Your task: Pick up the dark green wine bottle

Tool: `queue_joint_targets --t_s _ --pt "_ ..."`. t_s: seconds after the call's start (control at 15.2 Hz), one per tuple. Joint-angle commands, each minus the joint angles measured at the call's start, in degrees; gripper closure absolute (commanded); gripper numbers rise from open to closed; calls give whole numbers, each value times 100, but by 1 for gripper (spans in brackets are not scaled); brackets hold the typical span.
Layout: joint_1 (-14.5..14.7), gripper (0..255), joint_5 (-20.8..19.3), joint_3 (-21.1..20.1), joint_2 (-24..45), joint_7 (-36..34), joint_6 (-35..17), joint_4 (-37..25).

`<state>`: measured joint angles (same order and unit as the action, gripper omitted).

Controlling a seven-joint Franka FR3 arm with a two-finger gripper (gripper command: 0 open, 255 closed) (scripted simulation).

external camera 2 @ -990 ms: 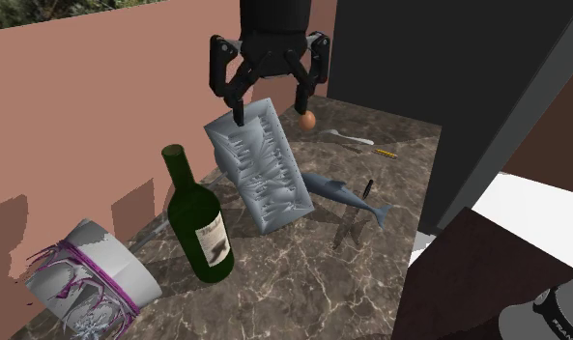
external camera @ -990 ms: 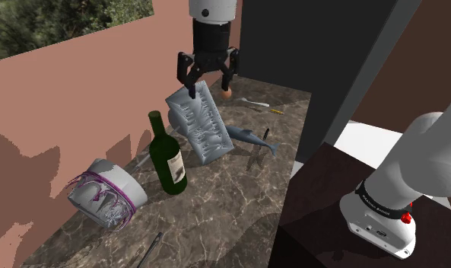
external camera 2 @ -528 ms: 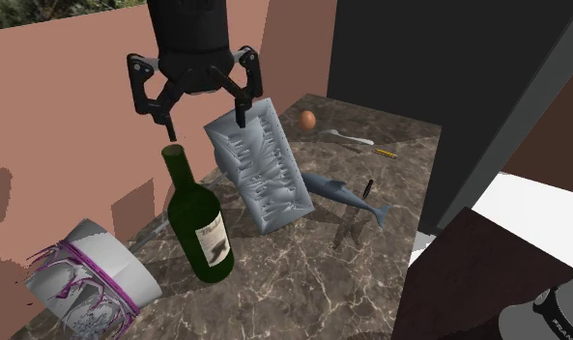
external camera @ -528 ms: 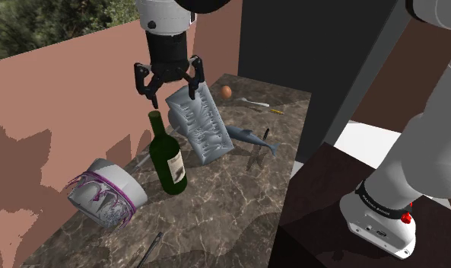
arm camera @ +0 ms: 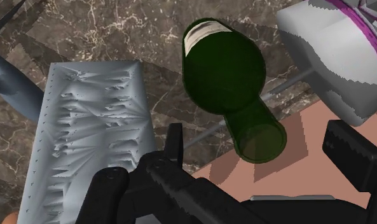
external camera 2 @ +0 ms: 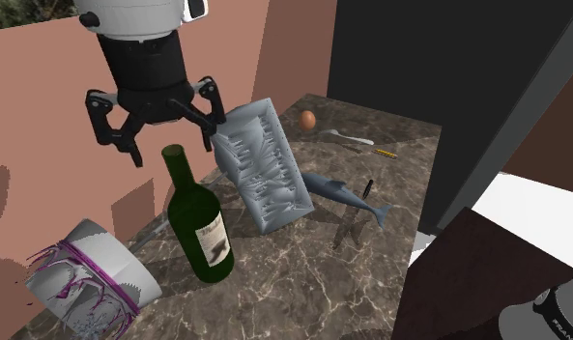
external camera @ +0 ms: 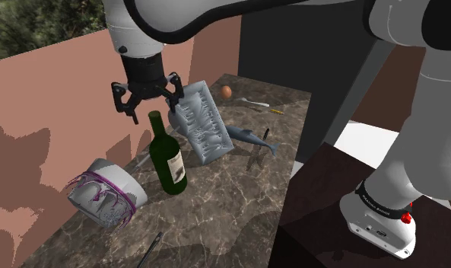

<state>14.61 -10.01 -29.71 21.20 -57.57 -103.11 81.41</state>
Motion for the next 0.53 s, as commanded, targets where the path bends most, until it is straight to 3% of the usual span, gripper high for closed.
queue_joint_targets --t_s 0.0,0.26,0.33,0.46 --pt "-13 0 -8 7 8 -8 -157 148" --pt "-25 0 -13 12 11 -14 -277 267" --pt "-28 255 -12 13 10 -9 -276 265" --pt "-27 255 -12 12 9 -10 -275 266"
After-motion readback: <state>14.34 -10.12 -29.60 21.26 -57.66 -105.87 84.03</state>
